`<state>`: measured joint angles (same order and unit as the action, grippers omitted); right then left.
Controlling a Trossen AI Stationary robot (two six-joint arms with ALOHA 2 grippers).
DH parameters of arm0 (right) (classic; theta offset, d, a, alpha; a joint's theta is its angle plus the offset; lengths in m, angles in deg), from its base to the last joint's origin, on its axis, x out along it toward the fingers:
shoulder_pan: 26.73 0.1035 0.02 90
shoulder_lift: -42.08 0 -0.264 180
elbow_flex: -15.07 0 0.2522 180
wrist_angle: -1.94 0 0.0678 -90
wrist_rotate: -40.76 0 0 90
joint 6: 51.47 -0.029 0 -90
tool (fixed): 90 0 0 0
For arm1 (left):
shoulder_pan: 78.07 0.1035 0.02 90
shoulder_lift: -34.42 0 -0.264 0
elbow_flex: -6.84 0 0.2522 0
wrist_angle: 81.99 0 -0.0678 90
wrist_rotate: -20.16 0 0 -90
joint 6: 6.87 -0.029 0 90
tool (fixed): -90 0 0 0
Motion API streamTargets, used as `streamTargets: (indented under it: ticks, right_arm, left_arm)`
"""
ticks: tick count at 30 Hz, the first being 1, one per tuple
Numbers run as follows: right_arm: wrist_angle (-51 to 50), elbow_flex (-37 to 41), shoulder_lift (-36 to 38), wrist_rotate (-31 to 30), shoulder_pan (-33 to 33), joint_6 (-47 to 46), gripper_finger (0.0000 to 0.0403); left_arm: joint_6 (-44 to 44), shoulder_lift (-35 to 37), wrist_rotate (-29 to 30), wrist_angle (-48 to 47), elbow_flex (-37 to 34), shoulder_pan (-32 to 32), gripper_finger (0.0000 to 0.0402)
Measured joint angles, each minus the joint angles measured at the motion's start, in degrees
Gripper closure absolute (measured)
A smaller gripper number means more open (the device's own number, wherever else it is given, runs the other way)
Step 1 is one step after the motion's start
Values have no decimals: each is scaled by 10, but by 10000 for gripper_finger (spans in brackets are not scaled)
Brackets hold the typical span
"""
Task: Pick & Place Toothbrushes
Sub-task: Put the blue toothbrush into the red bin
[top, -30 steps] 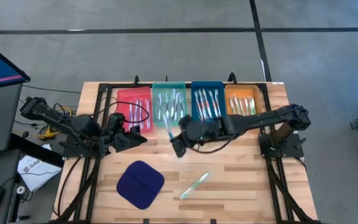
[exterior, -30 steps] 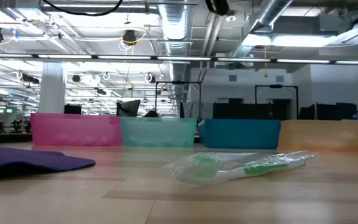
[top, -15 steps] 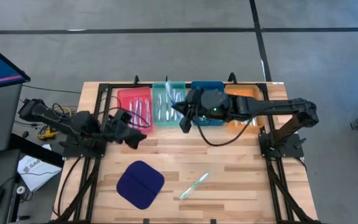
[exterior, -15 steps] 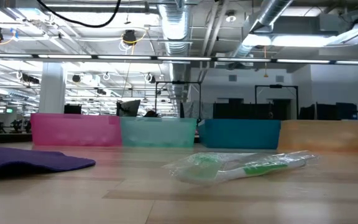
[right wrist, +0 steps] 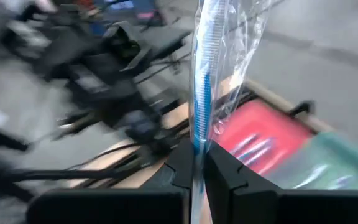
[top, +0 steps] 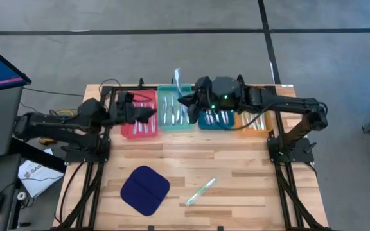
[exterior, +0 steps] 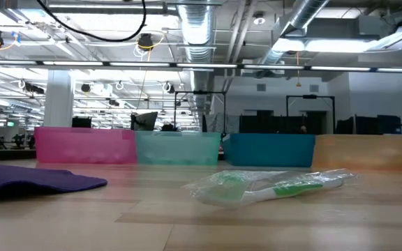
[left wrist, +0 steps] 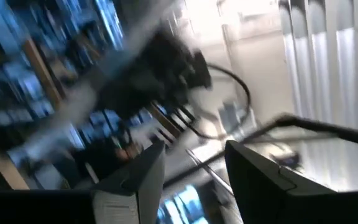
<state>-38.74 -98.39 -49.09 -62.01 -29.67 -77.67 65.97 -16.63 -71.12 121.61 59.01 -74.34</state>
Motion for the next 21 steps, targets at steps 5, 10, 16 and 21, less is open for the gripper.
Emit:
streamTargets:
  ticks: [5,10,16,21]
  right_arm:
    - [-13,-36,0,135,-18,120,388]
    - [-7,-69,1,142,1,324,380]
    - [-6,-88,0,61,6,392,393]
    - [-5,-87,2,19,29,542,393]
  left_arm:
    - [-9,-7,42,-4,0,47,238]
    - [-10,-26,43,-2,0,55,238]
    - [-10,-54,43,-1,0,41,238]
    - [38,-84,43,0,0,41,238]
